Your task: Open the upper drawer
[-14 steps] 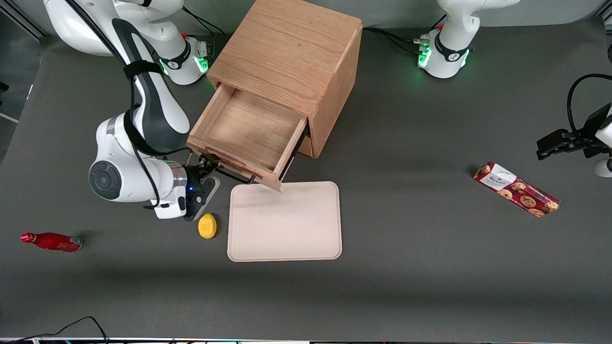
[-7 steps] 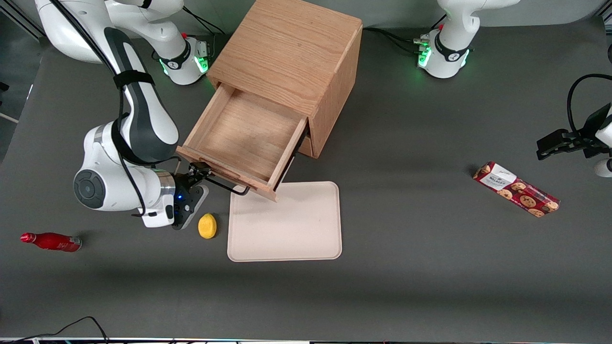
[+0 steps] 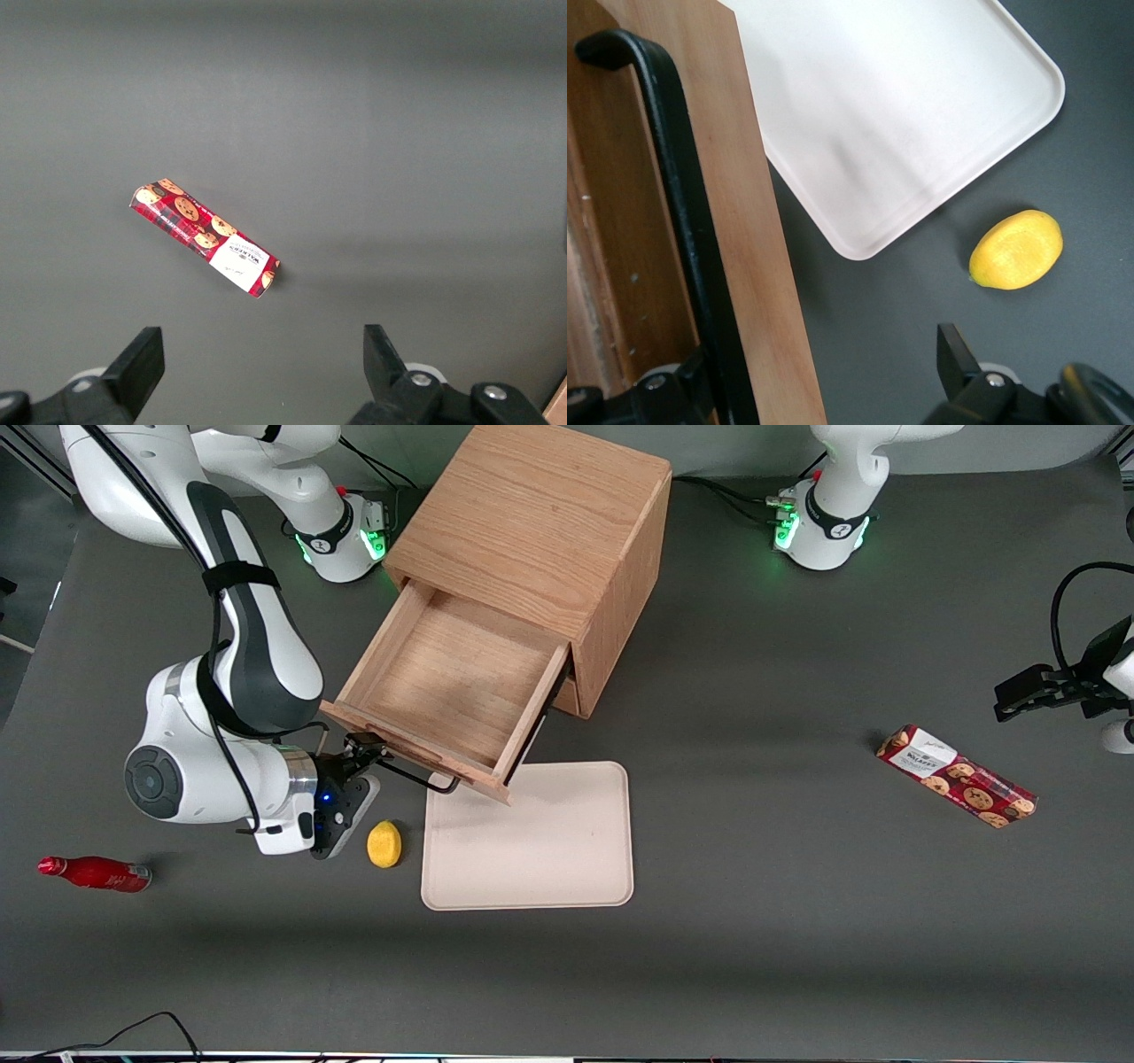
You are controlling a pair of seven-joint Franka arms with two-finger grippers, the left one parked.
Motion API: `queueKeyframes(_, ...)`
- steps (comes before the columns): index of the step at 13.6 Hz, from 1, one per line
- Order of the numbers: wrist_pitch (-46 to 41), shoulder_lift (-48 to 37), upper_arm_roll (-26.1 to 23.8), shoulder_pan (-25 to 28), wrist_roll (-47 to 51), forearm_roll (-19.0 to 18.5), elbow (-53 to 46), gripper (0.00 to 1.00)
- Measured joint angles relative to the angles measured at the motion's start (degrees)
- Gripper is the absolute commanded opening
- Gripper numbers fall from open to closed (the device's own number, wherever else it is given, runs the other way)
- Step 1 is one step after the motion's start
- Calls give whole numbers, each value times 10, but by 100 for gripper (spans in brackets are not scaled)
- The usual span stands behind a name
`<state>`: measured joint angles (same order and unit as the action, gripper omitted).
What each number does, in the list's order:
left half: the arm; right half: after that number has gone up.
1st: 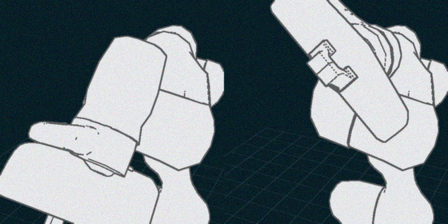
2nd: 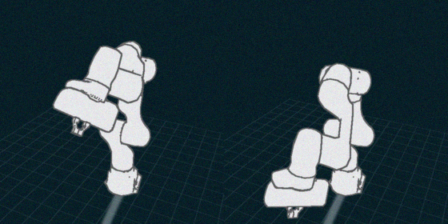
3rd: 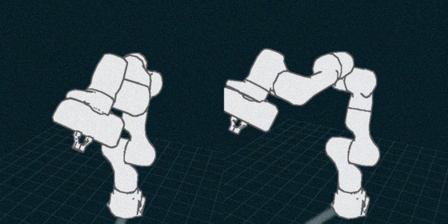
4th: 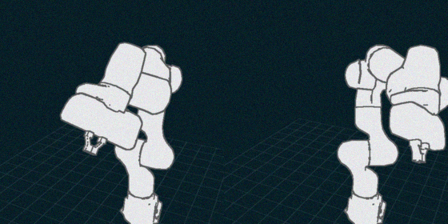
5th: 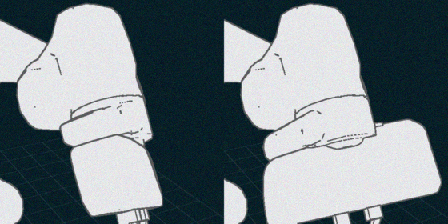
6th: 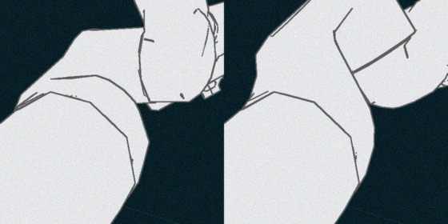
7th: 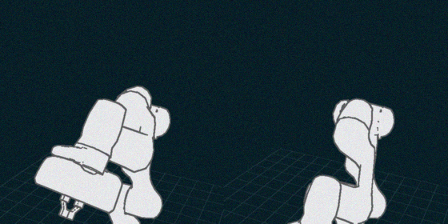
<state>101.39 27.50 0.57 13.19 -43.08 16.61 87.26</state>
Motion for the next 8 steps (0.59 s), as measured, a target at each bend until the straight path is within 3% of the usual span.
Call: queueKeyframes(8,-52,-57,-7,2,2,-1,-54,100)
